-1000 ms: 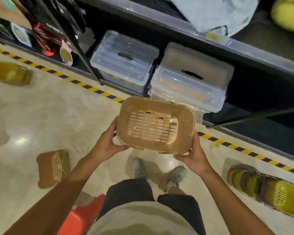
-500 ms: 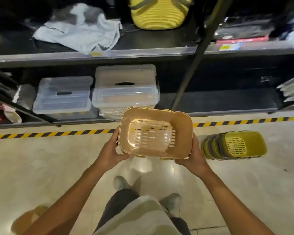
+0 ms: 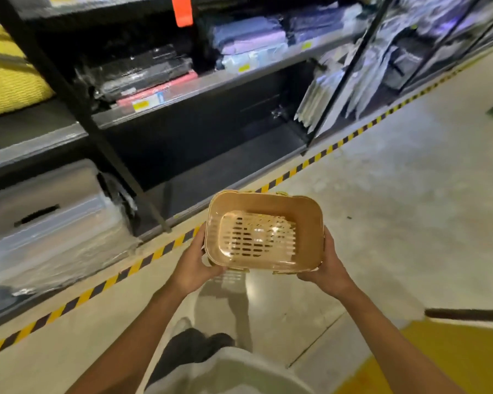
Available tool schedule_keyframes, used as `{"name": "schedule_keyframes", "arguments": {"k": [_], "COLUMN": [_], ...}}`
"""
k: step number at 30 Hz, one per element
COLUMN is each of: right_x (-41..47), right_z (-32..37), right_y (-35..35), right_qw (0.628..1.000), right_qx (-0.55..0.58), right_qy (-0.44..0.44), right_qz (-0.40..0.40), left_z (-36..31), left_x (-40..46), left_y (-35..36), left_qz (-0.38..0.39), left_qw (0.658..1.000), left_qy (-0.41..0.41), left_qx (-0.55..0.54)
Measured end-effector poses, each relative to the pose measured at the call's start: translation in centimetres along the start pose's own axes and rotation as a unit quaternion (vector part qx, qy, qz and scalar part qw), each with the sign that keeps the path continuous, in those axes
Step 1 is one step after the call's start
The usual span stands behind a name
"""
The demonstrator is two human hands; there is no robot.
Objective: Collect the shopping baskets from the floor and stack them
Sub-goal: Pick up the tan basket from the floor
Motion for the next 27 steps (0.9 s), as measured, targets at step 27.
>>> {"name": "schedule_keyframes", "arguments": {"k": [27], "right_x": [29.3], "right_z": [-4.8], "right_y": [-13.3], "right_qw": [0.978], "right_qx": [0.016], "right_qy": [0.093], "right_qz": [0.187], "left_z": [-1.9], "left_x": [22.6], "left_y": [8.7], "left_qz": [-0.117], "left_qw": [0.982], "left_qy": [-0.148], "left_qx": [0.013]}}
Point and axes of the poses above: each hand's wrist, its own x-axis towards the middle knuckle, its own y-axis out of the palm, z = x × y, the point moved 2 cm from there along x, towards the middle knuckle, and after that the axes turned 8 degrees about x, right-handed, at the moved point
